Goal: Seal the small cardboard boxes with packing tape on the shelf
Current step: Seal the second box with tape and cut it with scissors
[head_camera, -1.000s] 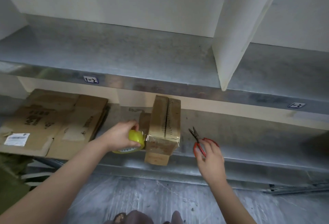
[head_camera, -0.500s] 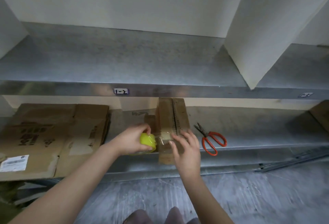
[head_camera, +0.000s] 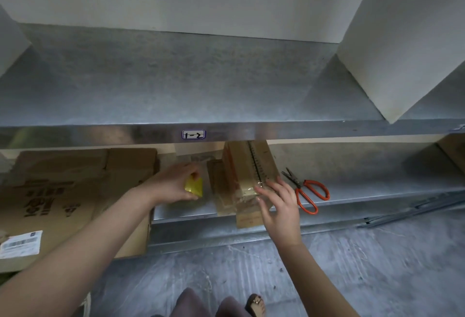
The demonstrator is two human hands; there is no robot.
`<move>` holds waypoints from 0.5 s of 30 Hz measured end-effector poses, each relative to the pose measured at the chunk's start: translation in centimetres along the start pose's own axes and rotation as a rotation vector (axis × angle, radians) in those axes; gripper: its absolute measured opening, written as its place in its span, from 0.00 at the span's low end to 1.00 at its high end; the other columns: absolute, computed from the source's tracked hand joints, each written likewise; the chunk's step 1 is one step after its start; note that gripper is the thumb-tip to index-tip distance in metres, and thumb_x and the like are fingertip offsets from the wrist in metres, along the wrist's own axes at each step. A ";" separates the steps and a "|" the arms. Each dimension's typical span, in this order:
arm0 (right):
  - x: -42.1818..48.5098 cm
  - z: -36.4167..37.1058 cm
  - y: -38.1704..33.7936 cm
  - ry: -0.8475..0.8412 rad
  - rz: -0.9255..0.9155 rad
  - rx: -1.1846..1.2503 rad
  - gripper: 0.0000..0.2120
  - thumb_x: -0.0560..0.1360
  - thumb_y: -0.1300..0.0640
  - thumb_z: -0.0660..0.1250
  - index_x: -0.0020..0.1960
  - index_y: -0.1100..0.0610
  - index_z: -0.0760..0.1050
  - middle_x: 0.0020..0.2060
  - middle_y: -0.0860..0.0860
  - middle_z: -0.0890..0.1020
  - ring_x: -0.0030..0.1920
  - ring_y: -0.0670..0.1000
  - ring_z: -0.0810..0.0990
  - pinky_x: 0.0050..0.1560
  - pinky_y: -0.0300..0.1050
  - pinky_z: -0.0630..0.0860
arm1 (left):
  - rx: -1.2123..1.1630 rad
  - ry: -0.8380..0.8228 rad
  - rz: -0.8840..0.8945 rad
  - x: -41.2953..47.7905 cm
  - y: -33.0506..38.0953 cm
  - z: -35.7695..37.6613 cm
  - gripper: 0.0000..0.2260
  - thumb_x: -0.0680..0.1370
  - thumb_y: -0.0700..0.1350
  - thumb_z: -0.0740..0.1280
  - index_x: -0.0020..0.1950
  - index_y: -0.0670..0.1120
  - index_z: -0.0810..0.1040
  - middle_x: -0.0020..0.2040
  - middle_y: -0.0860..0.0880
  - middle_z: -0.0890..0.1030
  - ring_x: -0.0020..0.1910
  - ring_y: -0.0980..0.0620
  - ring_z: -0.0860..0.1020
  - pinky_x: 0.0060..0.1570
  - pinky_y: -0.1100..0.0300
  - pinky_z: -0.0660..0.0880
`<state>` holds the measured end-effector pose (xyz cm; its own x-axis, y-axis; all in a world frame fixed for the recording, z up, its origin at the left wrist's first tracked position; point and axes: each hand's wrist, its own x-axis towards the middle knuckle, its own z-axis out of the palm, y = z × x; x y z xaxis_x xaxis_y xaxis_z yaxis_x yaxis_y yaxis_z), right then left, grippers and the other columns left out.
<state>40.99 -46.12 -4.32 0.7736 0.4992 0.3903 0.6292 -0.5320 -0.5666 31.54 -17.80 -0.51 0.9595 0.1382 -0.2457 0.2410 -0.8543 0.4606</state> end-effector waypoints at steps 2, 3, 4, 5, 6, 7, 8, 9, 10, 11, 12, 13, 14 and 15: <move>-0.2 0.2 -0.3 -0.014 0.007 0.004 0.14 0.72 0.60 0.75 0.56 0.51 0.83 0.58 0.49 0.80 0.68 0.55 0.70 0.66 0.42 0.66 | -0.040 0.012 0.007 -0.1 0.4 0.5 0.20 0.67 0.53 0.77 0.51 0.53 0.70 0.51 0.55 0.72 0.47 0.54 0.71 0.40 0.68 0.65; -0.3 0.1 -0.3 -0.031 0.005 -0.006 0.14 0.72 0.59 0.75 0.57 0.50 0.82 0.59 0.49 0.79 0.69 0.54 0.69 0.65 0.43 0.67 | -0.056 0.019 0.018 -0.1 0.8 0.8 0.20 0.67 0.53 0.77 0.51 0.54 0.69 0.51 0.55 0.72 0.47 0.54 0.71 0.40 0.69 0.64; -0.4 0.0 -0.4 -0.047 0.001 -0.020 0.14 0.73 0.57 0.74 0.58 0.49 0.81 0.60 0.49 0.78 0.70 0.54 0.68 0.65 0.45 0.68 | -0.069 0.026 0.025 -0.2 1.2 1.2 0.20 0.67 0.53 0.77 0.50 0.54 0.69 0.51 0.55 0.72 0.47 0.53 0.72 0.41 0.68 0.65; -0.5 -0.1 -0.4 -0.058 -0.006 -0.037 0.13 0.75 0.54 0.72 0.59 0.48 0.81 0.61 0.48 0.78 0.71 0.53 0.67 0.65 0.47 0.69 | -0.078 0.035 0.026 -0.3 1.7 1.4 0.20 0.67 0.53 0.77 0.50 0.54 0.68 0.51 0.54 0.72 0.48 0.53 0.72 0.43 0.64 0.68; -0.4 -0.3 -0.4 -0.066 -0.013 -0.055 0.12 0.76 0.51 0.70 0.59 0.48 0.80 0.61 0.48 0.78 0.71 0.53 0.67 0.67 0.52 0.70 | -0.084 0.048 0.023 -0.4 2.1 1.5 0.20 0.68 0.53 0.77 0.50 0.54 0.68 0.51 0.54 0.72 0.48 0.52 0.73 0.45 0.60 0.70; -0.4 -0.5 -0.5 -0.074 -0.022 -0.072 0.12 0.77 0.49 0.67 0.59 0.48 0.80 0.61 0.48 0.78 0.71 0.54 0.67 0.69 0.58 0.68 | -0.090 0.064 0.018 -0.6 2.6 1.4 0.20 0.68 0.53 0.77 0.50 0.54 0.68 0.51 0.54 0.72 0.49 0.52 0.73 0.47 0.58 0.71; -0.2 -0.7 -0.7 -0.078 -0.035 -0.093 0.13 0.78 0.47 0.64 0.59 0.48 0.79 0.60 0.49 0.78 0.71 0.55 0.68 0.70 0.63 0.65 | -0.096 0.082 0.016 -0.8 3.1 1.3 0.20 0.68 0.53 0.76 0.50 0.53 0.68 0.51 0.55 0.72 0.49 0.52 0.73 0.48 0.58 0.71; -0.1 -0.9 -1.0 -0.079 -0.052 -0.118 0.14 0.78 0.46 0.62 0.59 0.48 0.79 0.60 0.49 0.78 0.70 0.56 0.69 0.71 0.66 0.63 | -0.100 0.099 0.021 -1.1 3.5 1.2 0.20 0.68 0.54 0.76 0.50 0.53 0.68 0.52 0.55 0.72 0.50 0.52 0.73 0.47 0.58 0.71; 0.0 -1.1 -1.4 -0.077 -0.078 -0.143 0.15 0.78 0.46 0.61 0.59 0.48 0.79 0.59 0.49 0.79 0.70 0.57 0.69 0.71 0.67 0.62 | -0.101 0.112 0.027 -1.3 4.0 1.2 0.20 0.68 0.54 0.76 0.50 0.54 0.68 0.52 0.56 0.72 0.50 0.53 0.72 0.46 0.59 0.70; 0.1 -1.2 -1.8 -0.073 -0.114 -0.159 0.15 0.78 0.46 0.60 0.59 0.49 0.79 0.59 0.49 0.79 0.70 0.57 0.69 0.71 0.66 0.62 | -0.100 0.121 0.028 -1.6 4.4 1.1 0.19 0.69 0.54 0.76 0.50 0.54 0.67 0.52 0.56 0.72 0.49 0.53 0.72 0.44 0.59 0.68; 0.1 -1.3 -2.2 -0.070 -0.153 -0.160 0.15 0.78 0.47 0.60 0.60 0.50 0.79 0.59 0.49 0.78 0.70 0.56 0.69 0.72 0.63 0.62 | -0.100 0.126 0.024 -1.9 4.8 0.9 0.19 0.69 0.55 0.75 0.50 0.55 0.67 0.52 0.57 0.72 0.49 0.54 0.72 0.43 0.60 0.68; 0.2 -1.4 -2.8 -0.077 -0.189 -0.146 0.15 0.78 0.47 0.61 0.60 0.50 0.79 0.59 0.48 0.78 0.70 0.54 0.68 0.72 0.57 0.64 | -0.098 0.130 0.019 -2.2 5.2 0.8 0.19 0.69 0.55 0.75 0.50 0.55 0.67 0.51 0.57 0.72 0.49 0.54 0.72 0.43 0.60 0.68; 0.3 -1.4 -3.6 -0.092 -0.215 -0.125 0.16 0.79 0.47 0.61 0.61 0.51 0.78 0.60 0.48 0.78 0.70 0.52 0.68 0.71 0.51 0.65 | -0.092 0.135 0.018 -2.5 5.6 0.6 0.18 0.70 0.55 0.75 0.51 0.54 0.68 0.51 0.56 0.73 0.49 0.54 0.73 0.44 0.59 0.70; 0.5 -1.4 -4.5 -0.111 -0.223 -0.107 0.17 0.79 0.46 0.61 0.63 0.51 0.77 0.60 0.47 0.78 0.69 0.50 0.68 0.69 0.46 0.67 | -0.084 0.144 0.026 -2.8 5.9 0.4 0.18 0.70 0.54 0.75 0.51 0.54 0.69 0.50 0.55 0.74 0.48 0.54 0.73 0.44 0.58 0.71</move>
<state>38.67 -44.38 -0.53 0.6057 0.6810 0.4116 0.7921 -0.4670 -0.3930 30.26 -23.45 2.54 0.9751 0.1922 -0.1110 0.2216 -0.8145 0.5362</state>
